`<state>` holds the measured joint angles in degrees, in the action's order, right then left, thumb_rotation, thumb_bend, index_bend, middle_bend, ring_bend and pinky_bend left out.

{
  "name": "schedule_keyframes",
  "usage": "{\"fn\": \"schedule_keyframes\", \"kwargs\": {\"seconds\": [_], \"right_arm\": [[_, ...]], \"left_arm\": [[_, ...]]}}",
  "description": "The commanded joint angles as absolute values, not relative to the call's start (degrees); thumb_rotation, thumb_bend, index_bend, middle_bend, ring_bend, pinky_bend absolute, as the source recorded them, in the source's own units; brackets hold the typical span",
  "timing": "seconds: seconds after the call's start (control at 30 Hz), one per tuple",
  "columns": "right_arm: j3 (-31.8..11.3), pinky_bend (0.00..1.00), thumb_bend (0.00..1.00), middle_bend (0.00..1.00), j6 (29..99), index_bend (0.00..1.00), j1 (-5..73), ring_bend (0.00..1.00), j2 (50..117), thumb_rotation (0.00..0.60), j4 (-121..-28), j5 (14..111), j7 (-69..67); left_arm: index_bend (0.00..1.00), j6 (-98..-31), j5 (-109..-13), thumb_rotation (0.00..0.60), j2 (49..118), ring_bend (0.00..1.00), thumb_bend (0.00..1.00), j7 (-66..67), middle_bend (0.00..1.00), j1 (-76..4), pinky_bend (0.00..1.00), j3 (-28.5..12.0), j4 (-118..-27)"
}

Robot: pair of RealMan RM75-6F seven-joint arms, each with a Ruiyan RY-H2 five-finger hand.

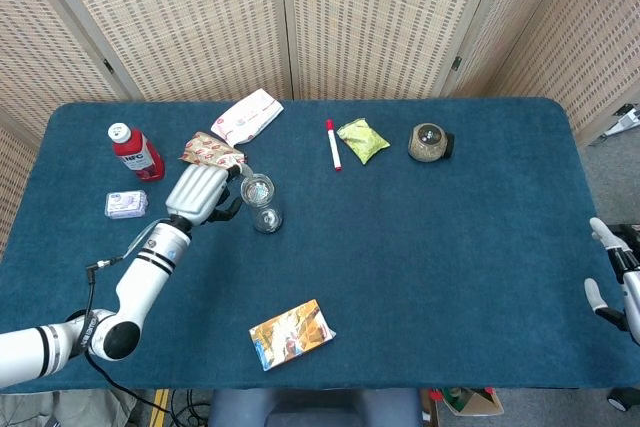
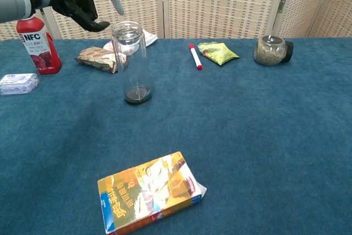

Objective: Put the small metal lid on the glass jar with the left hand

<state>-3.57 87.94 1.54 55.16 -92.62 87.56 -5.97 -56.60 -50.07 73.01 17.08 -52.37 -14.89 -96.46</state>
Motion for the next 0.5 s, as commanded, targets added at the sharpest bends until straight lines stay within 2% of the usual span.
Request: {"fn": "schedule_keyframes", "kwargs": {"seconds": [0.03,0.23,0.3,0.5], "right_arm": [[-3.6,0.13,0.42,0.23,87.9,0.05,1.6,0.07,55.1,0.6,-92.6,87.5,-6.2],[-3.5,0.13,0.42,0.23,87.1,0.05,1.8,0.07,54.9,0.6,-92.3,87.2,-6.8],[-3.5,0.13,0.42,0.23,86.7,0.05,1.9,0.07,54.9,0.6,-92.1,87.0,-7.2],[-3.4,0.13,0.42,0.23,85.5,0.05,2.5,0.07,55.2,0.6,-91.6,87.2,-8.0]], "left_arm": [[0.25,-59.7,-51.6,0.6,71.7,0.86,0.46,13.7,0.91,-49.8,1.0,-16.1,-98.0],[0.25,-66.5,-52.8,0.6,69.2,0.67,0.46,12.3,0.7,-44.1,1.0,-15.0,-101.4],[0.25,-68.7,-53.3,0.6,68.5,0.62,0.45,12.4,0.64,-42.0,0.96,-14.1,-102.8],[0.25,-75.2,-57.5,0.6,67.0,0.41,0.4,12.8,0.42,-35.2,0.64,-9.7,-105.6]]}}
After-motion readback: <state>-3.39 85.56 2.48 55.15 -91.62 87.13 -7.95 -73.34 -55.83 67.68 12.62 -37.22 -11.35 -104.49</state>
